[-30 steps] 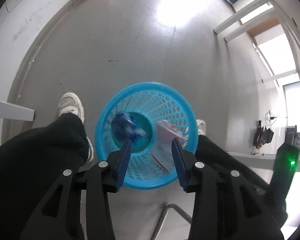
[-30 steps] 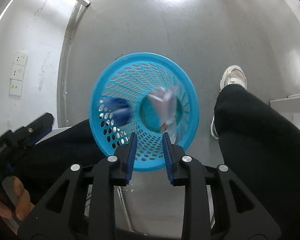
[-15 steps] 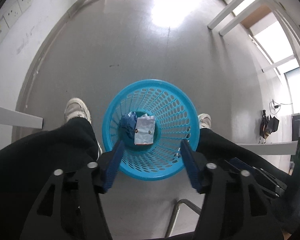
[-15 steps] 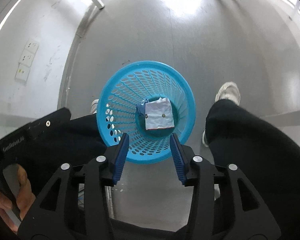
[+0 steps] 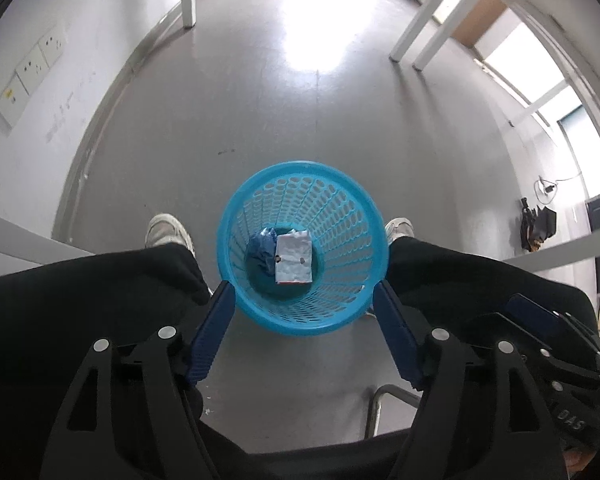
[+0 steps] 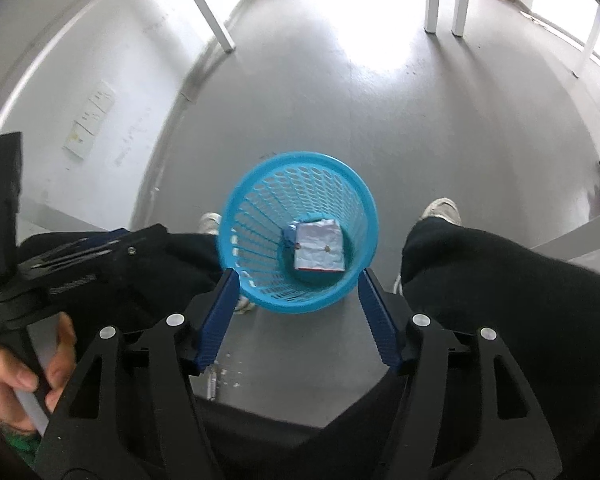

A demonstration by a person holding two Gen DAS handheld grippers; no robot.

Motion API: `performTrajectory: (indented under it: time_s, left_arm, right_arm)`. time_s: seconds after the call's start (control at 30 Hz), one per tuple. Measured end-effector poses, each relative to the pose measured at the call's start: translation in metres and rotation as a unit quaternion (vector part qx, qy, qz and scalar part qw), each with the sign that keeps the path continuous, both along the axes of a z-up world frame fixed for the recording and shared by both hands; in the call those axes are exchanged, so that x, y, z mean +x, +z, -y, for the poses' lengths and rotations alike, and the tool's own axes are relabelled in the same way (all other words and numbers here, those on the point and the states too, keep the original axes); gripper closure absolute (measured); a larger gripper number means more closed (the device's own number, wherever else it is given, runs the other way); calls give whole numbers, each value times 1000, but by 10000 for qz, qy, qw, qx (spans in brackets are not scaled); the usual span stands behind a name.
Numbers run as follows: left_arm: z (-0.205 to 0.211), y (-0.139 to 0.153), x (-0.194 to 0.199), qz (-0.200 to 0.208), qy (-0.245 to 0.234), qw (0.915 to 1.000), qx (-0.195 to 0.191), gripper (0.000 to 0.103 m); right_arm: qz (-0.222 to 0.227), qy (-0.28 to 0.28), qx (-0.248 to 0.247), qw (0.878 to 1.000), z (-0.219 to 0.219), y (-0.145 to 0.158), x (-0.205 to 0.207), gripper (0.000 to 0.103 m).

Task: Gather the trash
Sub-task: 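Raise both tools back toward the remaining trash on the table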

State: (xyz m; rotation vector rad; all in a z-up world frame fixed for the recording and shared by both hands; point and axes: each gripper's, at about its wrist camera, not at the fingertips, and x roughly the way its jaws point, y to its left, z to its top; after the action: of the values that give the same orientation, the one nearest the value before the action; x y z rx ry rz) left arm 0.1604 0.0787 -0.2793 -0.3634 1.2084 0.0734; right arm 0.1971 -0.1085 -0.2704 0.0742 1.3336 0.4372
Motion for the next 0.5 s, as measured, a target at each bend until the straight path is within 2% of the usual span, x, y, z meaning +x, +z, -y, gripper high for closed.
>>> performTrajectory:
  time_s: [0.13,0.23,0.37,0.5]
  left_arm:
    - [7,17,-17,268,-60,9995,171,20]
    - [14,27,-30,370,-108,9986,375,18]
    - [22,49,-47,663,-238,9953,671,7]
    - [24,70,-64,958,-339,9917,784,6]
  right_arm:
    - [392,58,42,9992,8,28,-15,40]
    - [626,58,109,9980,15,48,-25,38]
    - [659,29,434,9969,29,69,-36,34]
    - [1007,-15,498,9937,42,97,-50,28]
